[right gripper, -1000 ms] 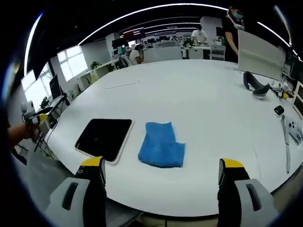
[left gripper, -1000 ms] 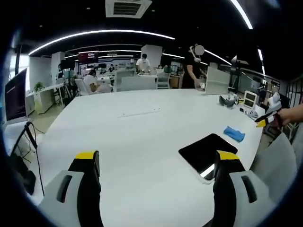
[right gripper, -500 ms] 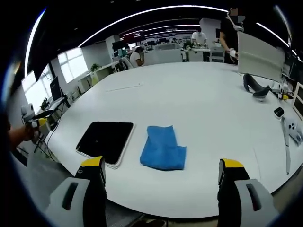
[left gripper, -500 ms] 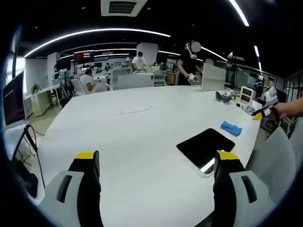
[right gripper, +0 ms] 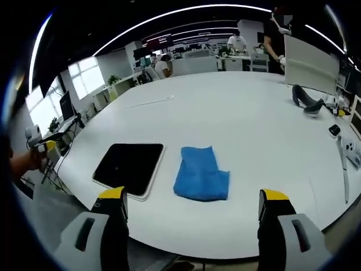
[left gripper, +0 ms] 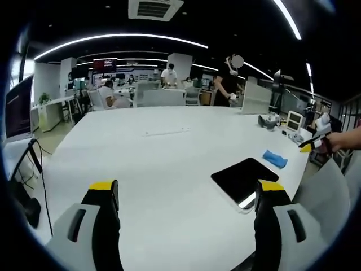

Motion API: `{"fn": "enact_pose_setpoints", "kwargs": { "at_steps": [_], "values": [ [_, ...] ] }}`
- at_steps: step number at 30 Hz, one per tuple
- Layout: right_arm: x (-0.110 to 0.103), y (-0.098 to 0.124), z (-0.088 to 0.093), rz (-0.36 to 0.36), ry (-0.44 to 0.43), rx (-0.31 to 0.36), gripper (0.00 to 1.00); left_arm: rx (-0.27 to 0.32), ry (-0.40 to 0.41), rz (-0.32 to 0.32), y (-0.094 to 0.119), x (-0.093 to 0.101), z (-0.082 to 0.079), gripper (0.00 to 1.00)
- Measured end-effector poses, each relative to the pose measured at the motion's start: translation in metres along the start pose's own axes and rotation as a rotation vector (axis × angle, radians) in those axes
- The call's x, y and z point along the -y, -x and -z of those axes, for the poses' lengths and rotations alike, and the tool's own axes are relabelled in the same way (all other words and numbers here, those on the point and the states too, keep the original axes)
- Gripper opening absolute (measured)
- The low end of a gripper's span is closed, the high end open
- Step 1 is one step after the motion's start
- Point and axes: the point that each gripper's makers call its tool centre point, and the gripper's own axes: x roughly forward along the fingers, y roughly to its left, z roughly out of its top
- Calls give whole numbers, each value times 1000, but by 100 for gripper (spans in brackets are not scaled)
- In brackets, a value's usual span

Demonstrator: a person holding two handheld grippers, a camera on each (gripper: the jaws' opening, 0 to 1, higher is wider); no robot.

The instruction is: Wipe the mirror surface with the cleaning cloth until all visible marks leave the cleaned area.

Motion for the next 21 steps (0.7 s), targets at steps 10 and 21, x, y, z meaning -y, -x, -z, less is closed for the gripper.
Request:
{"fn": "enact_pose_setpoints", "kwargs": {
  "at_steps": [10,21],
  "values": [
    [-2,-5,-7,1,-22,19,98,1,-22,5,-3,-2,-2,99],
    [1,-10,-9,6,-3,15,98,-16,-21,-14,5,-13,6,99]
  ]
}}
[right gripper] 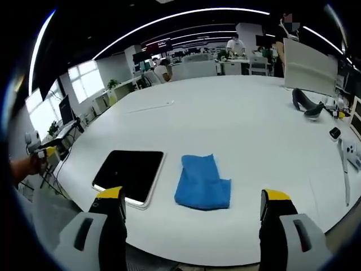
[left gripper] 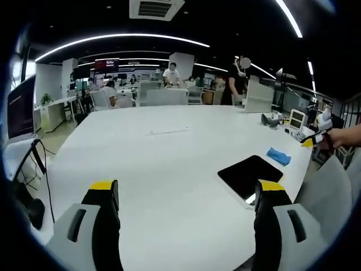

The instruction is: Wipe the mirror surface with the cleaning cloth until all visible marks leave the cleaned area.

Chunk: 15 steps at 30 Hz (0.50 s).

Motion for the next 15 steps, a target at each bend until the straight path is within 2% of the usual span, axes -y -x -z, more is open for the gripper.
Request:
{"fn": "enact_pose_setpoints", "kwargs": {
  "at_steps": [8,15],
  "values": [
    [-2,-1,-1,-4,-8,1,98,10,-14,-7,-1,-8,-9,99],
    [1,-3,-1,-1,-16,3,98,21,-8,-1,-6,-5,-13,99]
  ]
}}
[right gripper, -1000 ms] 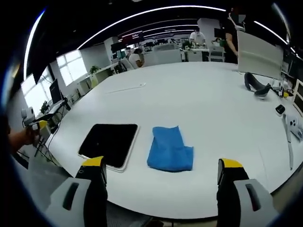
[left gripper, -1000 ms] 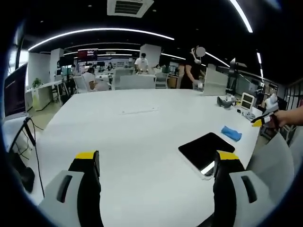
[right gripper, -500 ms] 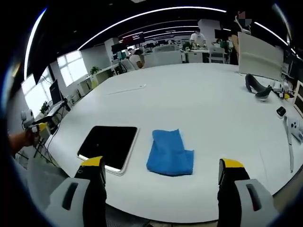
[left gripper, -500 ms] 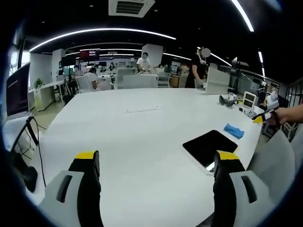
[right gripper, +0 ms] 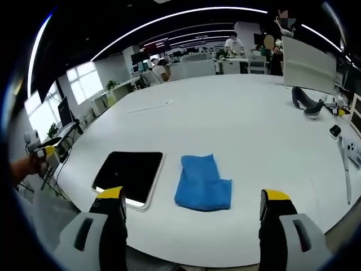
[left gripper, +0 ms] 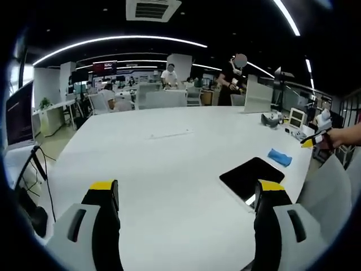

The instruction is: Wipe the mirror surface with the cleaning cloth until all visible marks leave the cleaned area.

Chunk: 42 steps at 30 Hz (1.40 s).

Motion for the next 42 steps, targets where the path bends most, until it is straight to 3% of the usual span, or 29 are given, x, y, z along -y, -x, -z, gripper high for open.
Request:
{"fn": "enact_pose_setpoints", "kwargs": {
  "at_steps": [14,20,26,34,42],
  "values": [
    [-2,-3,-2,0,30,-18,97,-25,19,-14,11,-6,14,99],
    [1,-7,-8,-1,56,-19,96,-20,65,-14,10,-4,14,99],
    [0,-14,-16,-10,89,-19,92,-18,60,-10,6,1,10,99],
    [-1,-25,-27,-7,109,-15,83,-31,50,20,-5,10,8,99],
    [1,-50,-5,-9,83,-104,62,-54,33,40,-7,13,14,99]
  ]
}}
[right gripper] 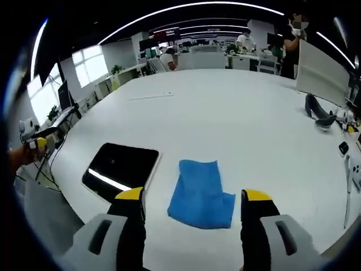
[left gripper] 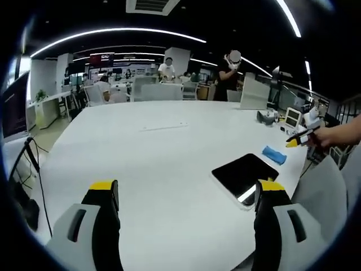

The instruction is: Wipe the mirror surface with the cleaning cloth until all visible marks leave the cleaned area.

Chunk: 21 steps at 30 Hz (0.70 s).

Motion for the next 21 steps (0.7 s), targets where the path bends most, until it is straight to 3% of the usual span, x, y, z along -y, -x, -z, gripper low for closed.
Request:
{"fn": "enact_pose_setpoints", "kwargs": {
  "at_steps": [6,11,14,17,21],
  "values": [
    [1,-23,17,22,-21,-67,39,-9,2,2,4,2,6,99],
    [5,-37,31,43,-10,-141,37,-24,2,1,8,0,13,99],
    [6,-41,31,54,-8,-142,35,-27,13,-5,10,-2,15,99],
    [19,-42,43,137,-53,-203,30,-36,7,-5,10,-4,17,99],
    [19,-44,41,153,-81,-189,25,-33,12,-6,9,-3,16,99]
  ]
}}
